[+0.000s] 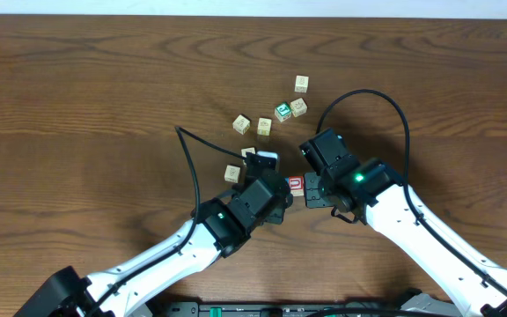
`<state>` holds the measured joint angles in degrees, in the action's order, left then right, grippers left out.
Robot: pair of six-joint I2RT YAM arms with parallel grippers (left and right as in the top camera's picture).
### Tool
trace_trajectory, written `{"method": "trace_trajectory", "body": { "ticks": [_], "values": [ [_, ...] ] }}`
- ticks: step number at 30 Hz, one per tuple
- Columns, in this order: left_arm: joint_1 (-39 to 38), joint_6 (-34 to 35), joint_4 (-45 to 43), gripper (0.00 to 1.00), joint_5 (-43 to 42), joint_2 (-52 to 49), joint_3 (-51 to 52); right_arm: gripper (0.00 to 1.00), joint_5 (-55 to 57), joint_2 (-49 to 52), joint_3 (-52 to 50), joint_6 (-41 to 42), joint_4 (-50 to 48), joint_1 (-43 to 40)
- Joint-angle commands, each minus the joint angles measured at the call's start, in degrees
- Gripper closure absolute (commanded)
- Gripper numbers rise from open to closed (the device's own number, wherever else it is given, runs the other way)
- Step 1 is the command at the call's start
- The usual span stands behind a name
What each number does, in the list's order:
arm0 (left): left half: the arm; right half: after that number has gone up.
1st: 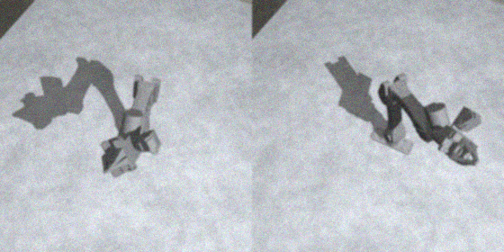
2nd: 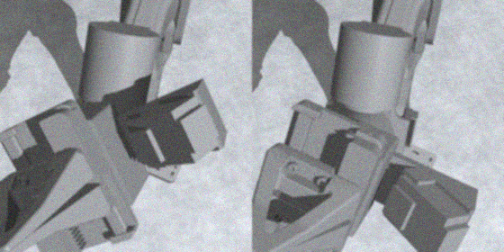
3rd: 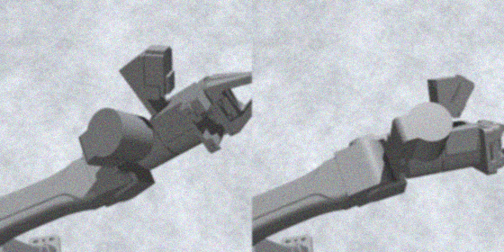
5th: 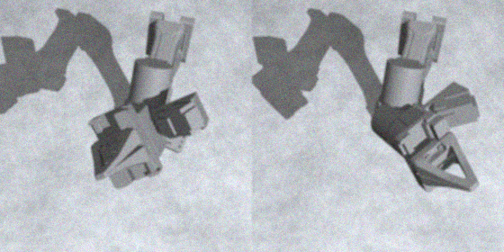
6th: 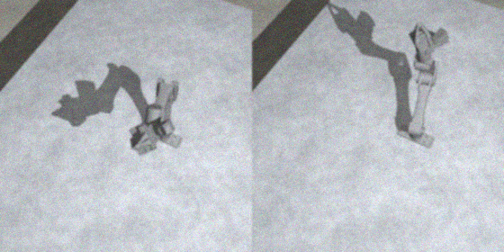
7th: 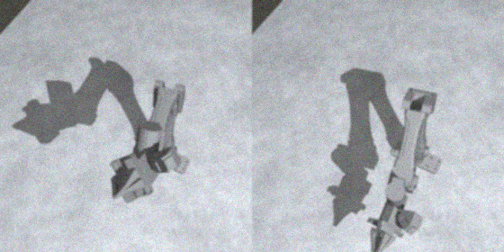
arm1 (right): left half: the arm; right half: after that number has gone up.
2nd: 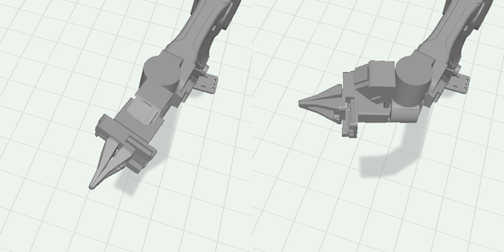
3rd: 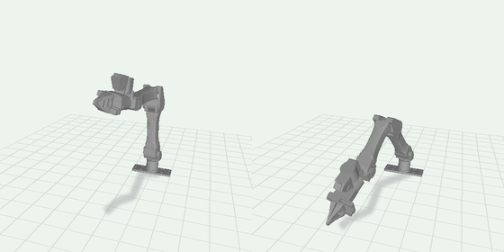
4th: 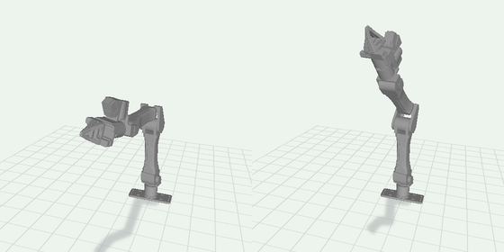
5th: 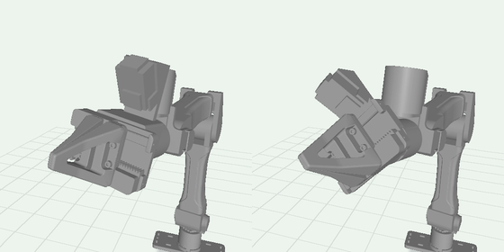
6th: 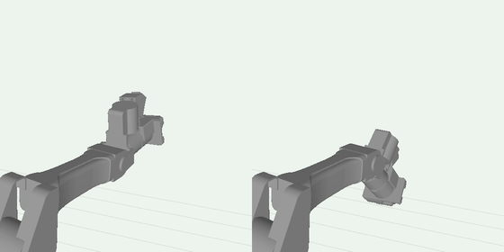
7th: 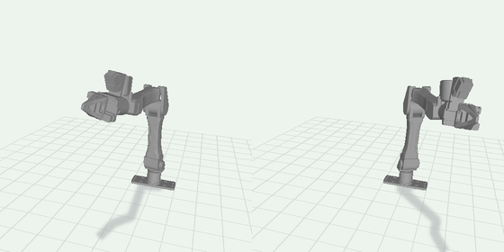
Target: Lift 3 blocks
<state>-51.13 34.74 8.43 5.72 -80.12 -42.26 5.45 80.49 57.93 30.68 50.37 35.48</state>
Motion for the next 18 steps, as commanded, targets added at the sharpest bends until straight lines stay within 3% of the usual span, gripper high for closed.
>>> {"method": "trace_trajectory", "body": {
  "ticks": [1,18],
  "values": [
    [-3.61,-0.13,-3.72,0.93,-11.28,-0.02,-3.91,0.99,-14.27,0.66,0.55,-1.16,-3.06,3.45],
    [-3.61,-0.13,-4.39,0.93,-11.26,-0.07,-3.91,0.99,-14.27,1.29,-0.74,-1.16,-3.45,3.45]
  ]
}}
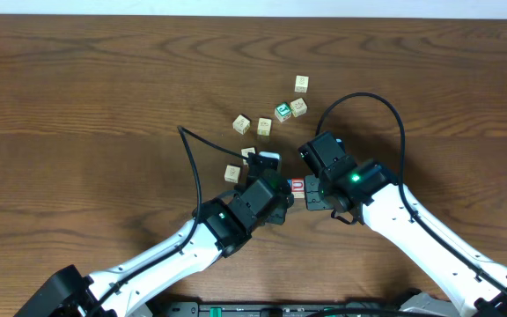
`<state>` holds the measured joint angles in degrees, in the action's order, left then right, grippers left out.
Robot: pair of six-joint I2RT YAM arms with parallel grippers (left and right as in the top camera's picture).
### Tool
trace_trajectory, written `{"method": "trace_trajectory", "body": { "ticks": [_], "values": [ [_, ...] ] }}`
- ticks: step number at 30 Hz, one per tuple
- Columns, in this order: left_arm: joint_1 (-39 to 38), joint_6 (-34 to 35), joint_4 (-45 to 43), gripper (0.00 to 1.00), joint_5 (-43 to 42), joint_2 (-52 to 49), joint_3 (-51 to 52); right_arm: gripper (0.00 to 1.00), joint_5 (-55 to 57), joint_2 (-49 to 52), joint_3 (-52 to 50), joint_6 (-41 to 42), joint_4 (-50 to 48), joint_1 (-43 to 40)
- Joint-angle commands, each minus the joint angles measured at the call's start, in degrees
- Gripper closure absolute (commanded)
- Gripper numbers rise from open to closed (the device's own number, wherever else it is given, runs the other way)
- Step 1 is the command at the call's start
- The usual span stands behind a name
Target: Lift 3 blocks
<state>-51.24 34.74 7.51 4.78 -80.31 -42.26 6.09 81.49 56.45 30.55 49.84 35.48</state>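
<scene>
A block with a red letter [297, 186] lies on the table between my two grippers. My right gripper [312, 188] is directly at its right side, touching or nearly touching it. My left gripper [278, 191] is close on its left. The arms' own bodies hide both sets of fingers, so I cannot make out how the jaws stand. Two plain wooden blocks lie by the left arm, one [232, 173] to its left and another [248, 154] half hidden at its tip.
Further back lie more blocks: two plain ones [241, 124] [264, 127], a green-lettered one [282, 112] with a plain one [298, 106] beside it, and one farthest back [301, 84]. A black cable [192, 167] loops over the left arm, and another [368, 95] over the right.
My right arm has shifted slightly left and toward the red-lettered block. The block and the left arm stand almost where they were.
</scene>
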Motion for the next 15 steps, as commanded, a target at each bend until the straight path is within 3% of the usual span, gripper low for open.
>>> {"method": "trace_trajectory", "body": {
  "ticks": [1,15],
  "values": [
    [-3.50,-0.13,-3.48,0.93,-10.32,0.13,-3.91,0.99,-14.91,0.28,0.74,-1.03,-2.93,3.45],
    [-3.50,0.94,-3.52,0.93,-10.38,-1.27,-3.91,0.99,-14.95,0.28,-1.66,-0.59,-4.68,3.45]
  ]
}}
